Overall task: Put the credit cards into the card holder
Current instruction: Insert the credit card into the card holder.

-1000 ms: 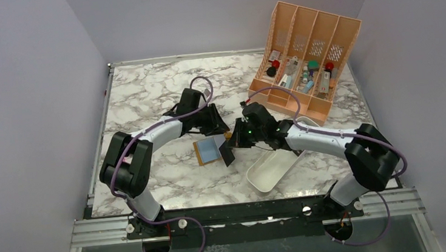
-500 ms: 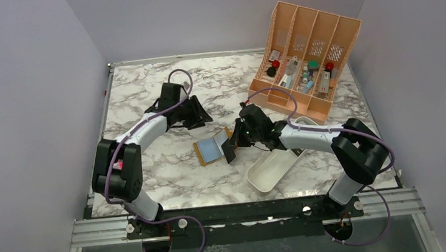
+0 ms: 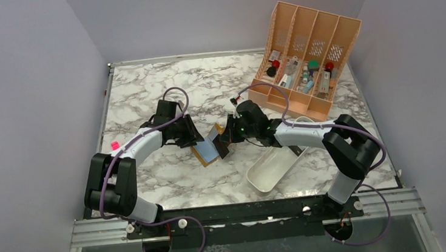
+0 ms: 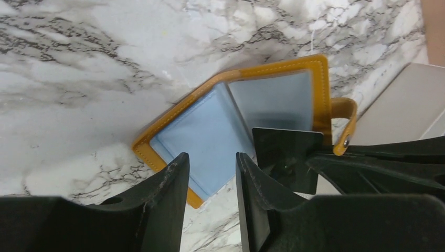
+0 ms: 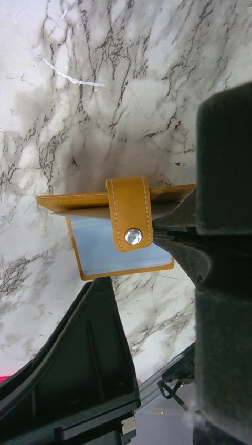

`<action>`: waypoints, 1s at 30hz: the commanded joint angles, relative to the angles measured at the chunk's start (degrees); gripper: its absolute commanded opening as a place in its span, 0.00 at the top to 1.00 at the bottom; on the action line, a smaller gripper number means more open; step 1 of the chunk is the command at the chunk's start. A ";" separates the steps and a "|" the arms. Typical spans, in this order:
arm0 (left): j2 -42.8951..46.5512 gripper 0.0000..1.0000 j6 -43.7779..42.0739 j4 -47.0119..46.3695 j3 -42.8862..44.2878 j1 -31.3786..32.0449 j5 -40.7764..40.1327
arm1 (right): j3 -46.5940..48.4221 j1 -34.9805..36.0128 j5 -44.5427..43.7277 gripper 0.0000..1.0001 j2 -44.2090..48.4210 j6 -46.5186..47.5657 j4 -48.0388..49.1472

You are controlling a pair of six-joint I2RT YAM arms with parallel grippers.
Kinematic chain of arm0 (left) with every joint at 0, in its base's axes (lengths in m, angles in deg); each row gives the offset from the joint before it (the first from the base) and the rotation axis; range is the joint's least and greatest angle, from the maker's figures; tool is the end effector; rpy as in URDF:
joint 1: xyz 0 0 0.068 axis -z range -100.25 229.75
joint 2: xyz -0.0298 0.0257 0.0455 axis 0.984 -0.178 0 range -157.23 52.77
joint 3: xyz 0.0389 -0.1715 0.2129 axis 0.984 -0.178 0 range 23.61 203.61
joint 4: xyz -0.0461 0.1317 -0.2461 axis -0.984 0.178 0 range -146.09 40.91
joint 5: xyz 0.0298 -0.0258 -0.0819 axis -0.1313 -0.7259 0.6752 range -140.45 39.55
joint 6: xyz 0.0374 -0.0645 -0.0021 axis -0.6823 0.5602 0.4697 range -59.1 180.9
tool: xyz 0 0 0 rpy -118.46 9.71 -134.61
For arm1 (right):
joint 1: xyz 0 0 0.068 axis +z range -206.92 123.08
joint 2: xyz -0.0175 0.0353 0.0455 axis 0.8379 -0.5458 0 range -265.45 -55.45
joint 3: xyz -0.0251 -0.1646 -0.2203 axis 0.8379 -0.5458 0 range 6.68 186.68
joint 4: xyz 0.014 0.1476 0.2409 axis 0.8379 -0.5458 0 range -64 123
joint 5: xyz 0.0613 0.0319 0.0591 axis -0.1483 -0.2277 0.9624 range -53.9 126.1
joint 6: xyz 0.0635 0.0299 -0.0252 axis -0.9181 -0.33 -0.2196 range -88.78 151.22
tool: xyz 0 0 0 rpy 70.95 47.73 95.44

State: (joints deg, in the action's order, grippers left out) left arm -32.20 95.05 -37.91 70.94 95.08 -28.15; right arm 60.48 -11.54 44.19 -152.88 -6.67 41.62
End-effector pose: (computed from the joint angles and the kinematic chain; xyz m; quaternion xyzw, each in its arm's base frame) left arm 0.3017 -0.1074 0.1547 -0.0972 0.9345 -0.2886 0.1845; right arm 0.2755 0.2917 0.1594 -0.0903 0.8808 0.3528 0.3026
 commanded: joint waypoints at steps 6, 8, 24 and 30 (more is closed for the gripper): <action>2.29 0.53 -0.60 0.38 -3.55 0.02 -4.29 | 1.80 -2.69 2.98 0.99 -1.81 4.84 2.69; 2.81 0.50 0.08 -0.42 -4.93 0.00 -4.49 | 1.60 -3.22 2.99 0.99 -1.68 4.97 2.78; 5.00 0.38 5.55 -12.95 -13.09 -0.04 1.25 | -1.85 -6.56 3.14 0.99 -5.02 -0.13 2.73; 4.12 0.46 7.20 -19.72 -14.39 0.01 4.52 | -3.00 -6.80 4.16 0.99 -4.84 -0.55 3.94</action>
State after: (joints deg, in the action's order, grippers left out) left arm -27.94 100.84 -51.70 57.06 95.08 -26.99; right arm 58.73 -18.05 47.01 -156.94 -6.67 44.84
